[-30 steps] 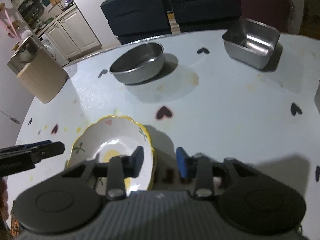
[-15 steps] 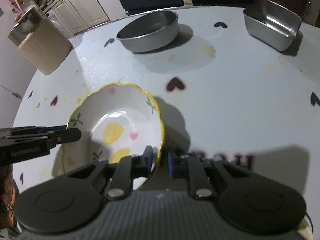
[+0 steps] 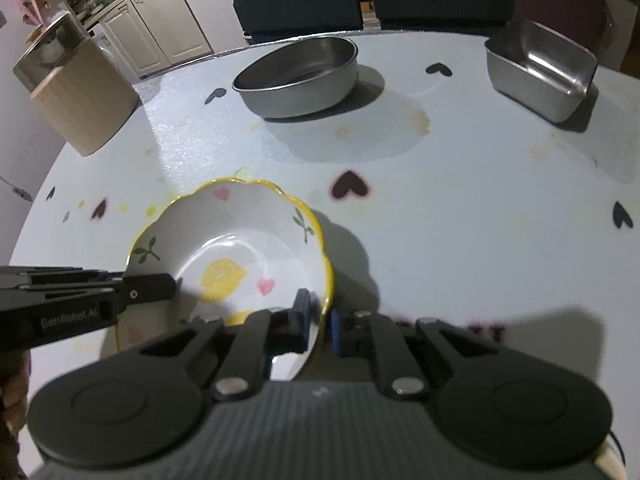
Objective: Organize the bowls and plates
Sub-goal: 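Close both tools on the lemon-print bowl rim, then lift the lemon-print bowl off the table with both tools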
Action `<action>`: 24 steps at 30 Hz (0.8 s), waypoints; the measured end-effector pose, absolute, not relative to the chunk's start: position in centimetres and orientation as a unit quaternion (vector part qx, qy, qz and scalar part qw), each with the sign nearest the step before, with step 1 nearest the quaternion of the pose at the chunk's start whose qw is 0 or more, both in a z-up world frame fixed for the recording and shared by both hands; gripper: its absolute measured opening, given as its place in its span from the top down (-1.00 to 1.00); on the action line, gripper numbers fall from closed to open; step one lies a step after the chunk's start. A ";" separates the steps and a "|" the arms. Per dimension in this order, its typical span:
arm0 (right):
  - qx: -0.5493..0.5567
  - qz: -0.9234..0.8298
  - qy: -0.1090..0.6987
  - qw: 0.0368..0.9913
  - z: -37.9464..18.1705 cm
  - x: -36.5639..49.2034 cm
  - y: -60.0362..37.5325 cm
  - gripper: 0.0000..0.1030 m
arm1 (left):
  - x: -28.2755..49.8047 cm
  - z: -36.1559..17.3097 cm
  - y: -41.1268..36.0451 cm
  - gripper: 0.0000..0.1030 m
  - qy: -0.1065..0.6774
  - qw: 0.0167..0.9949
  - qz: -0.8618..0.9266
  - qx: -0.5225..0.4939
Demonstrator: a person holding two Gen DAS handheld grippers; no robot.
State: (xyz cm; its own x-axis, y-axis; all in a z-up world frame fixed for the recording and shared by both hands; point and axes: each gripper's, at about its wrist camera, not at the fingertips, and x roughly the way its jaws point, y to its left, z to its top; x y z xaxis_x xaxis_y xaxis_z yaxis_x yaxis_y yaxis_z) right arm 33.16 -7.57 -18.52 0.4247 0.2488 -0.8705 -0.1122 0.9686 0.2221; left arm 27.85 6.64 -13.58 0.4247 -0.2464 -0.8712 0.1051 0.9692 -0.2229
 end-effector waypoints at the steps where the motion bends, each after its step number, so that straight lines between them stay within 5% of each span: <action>1: 0.066 0.106 0.524 0.842 -18.5 33.1 -7.6 0.78 | 27.7 -13.4 6.6 0.81 0.524 0.843 -0.104 -0.065; 24: 0.104 0.121 0.446 0.881 -11.0 27.9 -12.1 0.85 | 21.4 -5.5 2.6 0.82 0.440 0.887 -0.116 -0.080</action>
State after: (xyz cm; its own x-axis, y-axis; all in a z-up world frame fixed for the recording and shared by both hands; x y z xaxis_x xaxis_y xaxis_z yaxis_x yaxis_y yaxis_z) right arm 27.89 -12.10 -10.99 0.5728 0.3060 -0.7604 -0.1202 0.9490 0.2913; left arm 21.40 2.55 -5.49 0.5852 -0.2759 -0.7625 0.1358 0.9604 -0.2433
